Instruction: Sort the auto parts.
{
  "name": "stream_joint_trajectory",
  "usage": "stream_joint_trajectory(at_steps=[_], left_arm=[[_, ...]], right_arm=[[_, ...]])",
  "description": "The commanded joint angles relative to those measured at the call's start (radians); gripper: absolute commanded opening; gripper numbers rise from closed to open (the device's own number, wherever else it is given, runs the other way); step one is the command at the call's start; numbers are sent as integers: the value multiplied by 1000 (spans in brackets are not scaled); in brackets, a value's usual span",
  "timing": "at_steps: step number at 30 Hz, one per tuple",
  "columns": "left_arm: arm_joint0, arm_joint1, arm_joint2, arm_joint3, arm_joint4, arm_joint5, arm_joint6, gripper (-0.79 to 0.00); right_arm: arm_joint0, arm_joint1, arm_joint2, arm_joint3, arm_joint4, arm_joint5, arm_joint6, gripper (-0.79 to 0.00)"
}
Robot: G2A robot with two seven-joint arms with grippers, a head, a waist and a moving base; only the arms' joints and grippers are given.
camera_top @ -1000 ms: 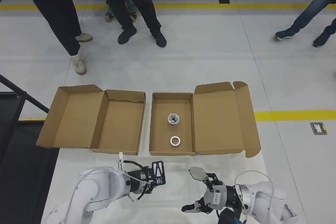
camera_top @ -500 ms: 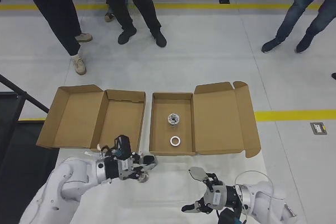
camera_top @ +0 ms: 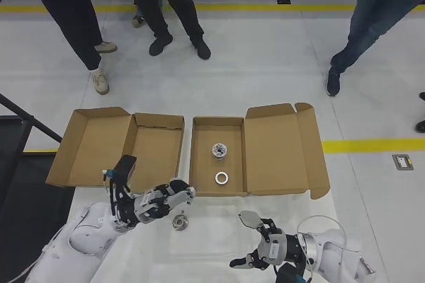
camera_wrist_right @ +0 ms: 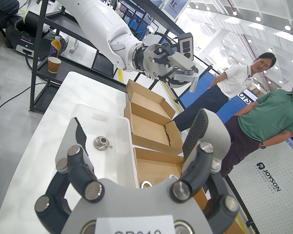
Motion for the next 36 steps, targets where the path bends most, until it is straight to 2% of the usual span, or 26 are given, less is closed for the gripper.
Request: stream_joint_trajectory(at_steps=[1, 10, 11, 12, 14, 16, 21, 26, 29, 34, 36], left_arm=[[0, 0, 0, 0, 52, 0, 0, -785], [0, 0, 0, 0, 52, 0, 0, -785], [2, 0, 0, 9, 9, 0, 13, -785], [-6, 5, -4, 29, -36, 0, -13, -785], [-25, 13, -21, 45, -23, 0, -82, -785], [-34, 19, -42, 55, 46, 0, -113, -785], [-31, 21, -53, 35, 197, 0, -58, -785], [-32, 20, -72, 79, 392, 0, 40, -785], [-32, 14, -93, 90, 548, 75, 92, -785], [-21, 4, -93, 57, 810, 303, 137, -785], [-26, -1, -78, 60, 860, 357, 136, -785]], right_arm=[[0, 0, 0, 0, 0, 0, 0, 0], [0, 0, 0, 0, 0, 0, 0, 0], [0, 0, 0, 0, 0, 0, 0, 0], [0, 0, 0, 0, 0, 0, 0, 0], [0, 0, 0, 0, 0, 0, 0, 0], [0, 0, 0, 0, 0, 0, 0, 0], [0, 0, 0, 0, 0, 0, 0, 0], [0, 0, 0, 0, 0, 0, 0, 0], [0, 0, 0, 0, 0, 0, 0, 0], [0, 0, 0, 0, 0, 0, 0, 0], [0, 0, 0, 0, 0, 0, 0, 0]])
